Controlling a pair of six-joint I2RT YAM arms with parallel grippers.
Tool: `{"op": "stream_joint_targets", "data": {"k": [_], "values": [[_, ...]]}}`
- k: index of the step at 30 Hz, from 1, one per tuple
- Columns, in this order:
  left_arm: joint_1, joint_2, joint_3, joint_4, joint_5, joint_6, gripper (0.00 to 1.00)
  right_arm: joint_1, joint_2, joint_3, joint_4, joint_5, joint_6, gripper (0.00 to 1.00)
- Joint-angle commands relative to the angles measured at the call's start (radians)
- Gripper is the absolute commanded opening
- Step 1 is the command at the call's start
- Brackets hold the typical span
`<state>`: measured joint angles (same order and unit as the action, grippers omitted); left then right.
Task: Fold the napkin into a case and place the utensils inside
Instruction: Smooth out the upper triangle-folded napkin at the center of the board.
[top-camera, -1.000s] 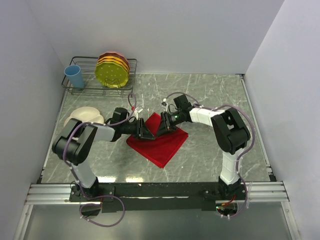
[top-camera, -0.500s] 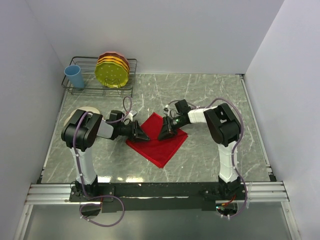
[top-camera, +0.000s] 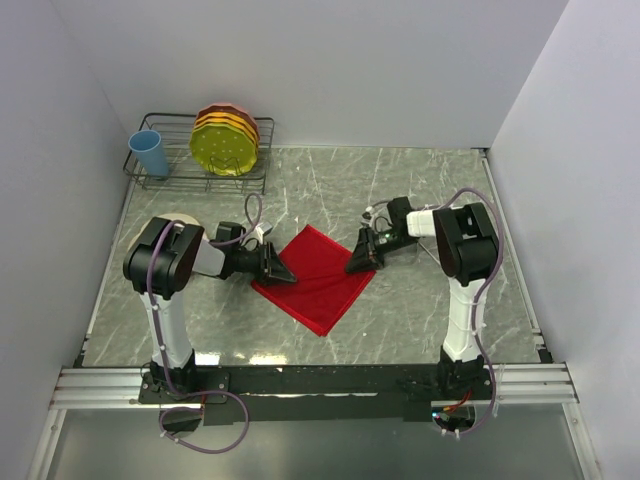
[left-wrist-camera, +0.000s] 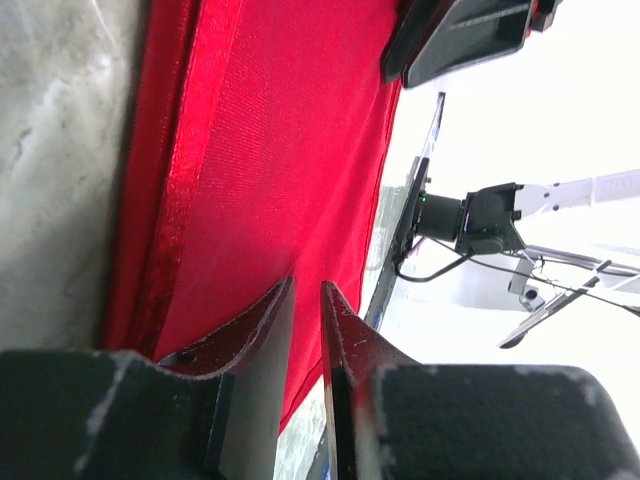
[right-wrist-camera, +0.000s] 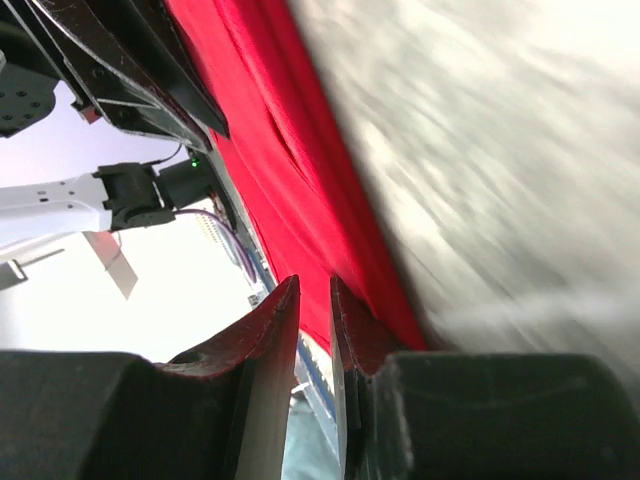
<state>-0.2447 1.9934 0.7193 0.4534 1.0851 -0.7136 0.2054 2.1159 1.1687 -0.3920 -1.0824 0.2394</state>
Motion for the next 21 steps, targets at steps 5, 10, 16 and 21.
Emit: {"op": "stream_joint_targets", "data": {"k": [5, 10, 16, 21], "values": [[0.015, 0.033, 0.020, -0.073, -0.053, 0.100, 0.32, -0.024, -0.008, -0.023, -0.111, 0.079, -0.100, 0.25], [0.004, -0.031, 0.046, -0.093, 0.005, 0.121, 0.41, 0.008, -0.126, 0.049, -0.174, 0.052, -0.115, 0.25], [-0.044, -0.113, 0.068, -0.105, 0.004, 0.122, 0.44, 0.063, -0.209, 0.082, -0.076, 0.030, 0.006, 0.27], [-0.054, -0.113, 0.069, -0.076, 0.001, 0.077, 0.45, 0.097, -0.133, 0.117, -0.057, 0.087, 0.006, 0.27]]}}
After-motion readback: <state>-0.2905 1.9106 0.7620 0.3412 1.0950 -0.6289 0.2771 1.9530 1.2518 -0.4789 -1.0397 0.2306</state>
